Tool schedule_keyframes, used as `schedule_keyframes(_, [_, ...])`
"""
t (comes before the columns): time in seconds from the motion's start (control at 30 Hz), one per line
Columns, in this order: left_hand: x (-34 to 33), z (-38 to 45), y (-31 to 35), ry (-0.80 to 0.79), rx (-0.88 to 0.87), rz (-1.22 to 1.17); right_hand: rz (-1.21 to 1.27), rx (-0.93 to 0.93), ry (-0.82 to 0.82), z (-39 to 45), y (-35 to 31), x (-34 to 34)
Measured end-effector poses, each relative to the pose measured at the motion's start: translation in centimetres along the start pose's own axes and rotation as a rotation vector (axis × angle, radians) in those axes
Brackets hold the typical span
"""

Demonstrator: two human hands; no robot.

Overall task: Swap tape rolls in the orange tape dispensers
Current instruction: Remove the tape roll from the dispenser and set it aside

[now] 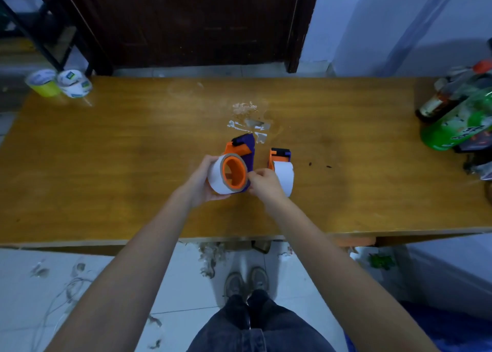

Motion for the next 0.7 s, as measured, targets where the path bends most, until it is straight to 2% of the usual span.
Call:
schedule_keyframes(0.17, [-1.2,-1.1,0.7,-0.139,-0.029,-0.223,0.114,0.087,-0.082,-1.9,-1.9,1.7])
schedule_keyframes(0.3, [-2.2,-1.6,1.6,-0.159,-0.100,-0.285,0.213,0.099,-0.083,-2.1,-2.8,2.3])
schedule_keyframes(0.43, [-2.3,-1.7,1.9,-0.198,-0.123,-0.342,0.203,0.175,-0.103,-2.2,-3.5,2.7])
schedule_keyframes(0.53, [-2.5,-2.1,2.0,-0.222,-0.169,-0.384,0.296,0.133,-0.174,-2.1,-3.2,2.7])
schedule_keyframes(0.63, [-2.3,-2.3,2.1,-0.147,-0.270,-0.324,0.436,0.087,-0.243,-2.2,-2.7,2.8])
schedule_keyframes(0.7, [-1.8,-2.3,2.3,0.010,-0.341,-0.158,0.479,0.072,-0.232,-2.2,-2.4,2.9])
Point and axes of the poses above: each hand's wrist, its own z-axis towards the middle knuckle, its own x-axis out of the back of the hand, y = z × x, the point moved 6 cm from there along z, towards the middle knuckle, and after that the axes turned 9 degrees about y, right-handed, at the moved point
